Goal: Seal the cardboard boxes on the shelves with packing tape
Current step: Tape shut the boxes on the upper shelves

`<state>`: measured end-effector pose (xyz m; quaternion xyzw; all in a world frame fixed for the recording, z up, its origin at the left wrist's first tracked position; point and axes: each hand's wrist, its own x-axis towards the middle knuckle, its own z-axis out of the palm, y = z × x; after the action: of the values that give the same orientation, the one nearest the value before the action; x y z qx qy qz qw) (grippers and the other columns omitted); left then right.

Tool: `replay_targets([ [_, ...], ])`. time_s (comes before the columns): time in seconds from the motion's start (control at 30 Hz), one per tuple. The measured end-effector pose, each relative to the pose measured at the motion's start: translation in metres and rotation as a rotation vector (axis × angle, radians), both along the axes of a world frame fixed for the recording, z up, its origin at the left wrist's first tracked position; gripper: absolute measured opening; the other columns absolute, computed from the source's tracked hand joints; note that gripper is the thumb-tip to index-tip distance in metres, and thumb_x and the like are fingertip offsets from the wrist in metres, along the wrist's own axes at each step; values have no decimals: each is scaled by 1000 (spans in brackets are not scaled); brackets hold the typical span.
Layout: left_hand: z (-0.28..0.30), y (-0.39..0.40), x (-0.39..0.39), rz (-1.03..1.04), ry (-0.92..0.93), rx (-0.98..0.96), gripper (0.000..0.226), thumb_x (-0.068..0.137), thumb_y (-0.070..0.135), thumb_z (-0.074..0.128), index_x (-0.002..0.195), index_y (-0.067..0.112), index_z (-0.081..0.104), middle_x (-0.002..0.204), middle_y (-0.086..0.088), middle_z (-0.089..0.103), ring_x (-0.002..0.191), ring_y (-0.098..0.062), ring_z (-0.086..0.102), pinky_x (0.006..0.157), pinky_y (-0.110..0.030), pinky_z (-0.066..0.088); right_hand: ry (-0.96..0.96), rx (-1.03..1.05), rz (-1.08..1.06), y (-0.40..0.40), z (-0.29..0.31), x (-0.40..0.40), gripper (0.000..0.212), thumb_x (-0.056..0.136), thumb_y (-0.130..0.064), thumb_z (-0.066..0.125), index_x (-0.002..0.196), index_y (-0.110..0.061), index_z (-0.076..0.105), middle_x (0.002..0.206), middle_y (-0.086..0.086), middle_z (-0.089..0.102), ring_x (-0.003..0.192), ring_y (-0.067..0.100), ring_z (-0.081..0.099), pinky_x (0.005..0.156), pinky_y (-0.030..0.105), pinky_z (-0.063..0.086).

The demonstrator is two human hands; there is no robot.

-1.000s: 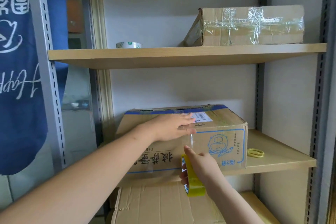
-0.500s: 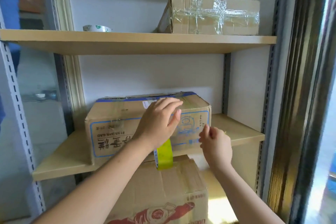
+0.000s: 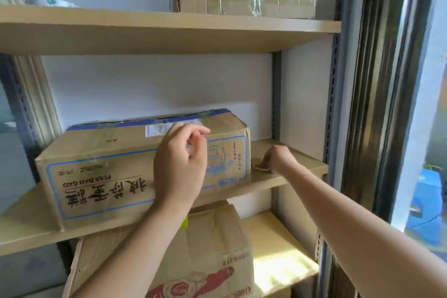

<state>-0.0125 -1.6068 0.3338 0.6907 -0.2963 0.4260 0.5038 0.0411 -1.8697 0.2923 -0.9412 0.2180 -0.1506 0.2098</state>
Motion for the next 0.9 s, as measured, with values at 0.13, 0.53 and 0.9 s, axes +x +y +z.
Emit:
replay_targets([
  [0.13,-13,24,-10,147,272,-299,11,89,19,54,91,23,64,88,2,61,77,-17,56,68,-31,40,111,-152,-72,17,11,-11,4,87,-8,62,86,-4,63,80,4,60,76,25,60,60,25,45],
  [0.53,-13,34,-34,-320,1064,-307,14,92,7,57,84,14,48,63,-19,66,54,-31,65,53,-30,52,-405,153,504,128,79,-93,24,87,-48,67,72,-30,71,58,-7,64,46,9,51,51,28,49],
  [0.9,-16,45,-33,-529,1138,-463,24,90,10,68,103,12,48,60,-16,66,42,-23,58,47,-28,49,585,-21,477,115,113,-76,42,84,-69,56,90,-34,77,69,-9,49,53,13,29,53,20,45],
])
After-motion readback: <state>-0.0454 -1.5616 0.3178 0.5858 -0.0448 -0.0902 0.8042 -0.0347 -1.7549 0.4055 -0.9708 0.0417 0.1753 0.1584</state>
